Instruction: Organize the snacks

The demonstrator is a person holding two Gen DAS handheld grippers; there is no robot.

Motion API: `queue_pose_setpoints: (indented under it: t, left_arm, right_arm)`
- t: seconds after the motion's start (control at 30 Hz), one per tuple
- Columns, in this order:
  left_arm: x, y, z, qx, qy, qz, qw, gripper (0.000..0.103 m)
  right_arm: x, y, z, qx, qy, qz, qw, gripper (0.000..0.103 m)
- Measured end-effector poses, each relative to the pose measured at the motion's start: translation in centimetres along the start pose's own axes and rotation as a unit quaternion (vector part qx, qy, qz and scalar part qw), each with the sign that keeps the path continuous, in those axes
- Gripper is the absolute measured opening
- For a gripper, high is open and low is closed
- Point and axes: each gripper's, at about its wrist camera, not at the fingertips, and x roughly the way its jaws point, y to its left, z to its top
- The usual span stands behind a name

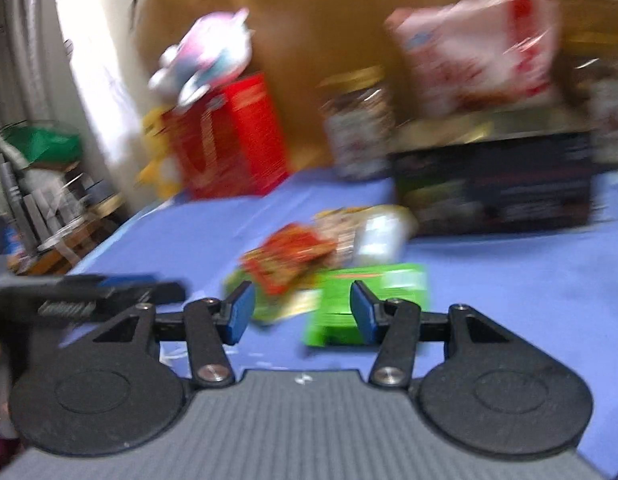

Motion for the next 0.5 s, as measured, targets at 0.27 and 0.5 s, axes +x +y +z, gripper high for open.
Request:
queue_pose_setpoints:
  t: [0.27, 0.5]
  left_arm:
    - [7.1, 3.1, 5.2, -0.058, 0.041, -0.067, 0.9952, 0.091]
    - [12.0, 1.7, 5.9, -0.06, 0.1, -0.11, 0.9871, 0.038]
  right_arm:
    - [6.4, 0.5, 1.8, 0.0, 0.063, -0.016, 0.998, 0.054]
    - [8.5, -0.1, 2.8, 0.014, 0.063, -0.021, 0.998, 0.031]
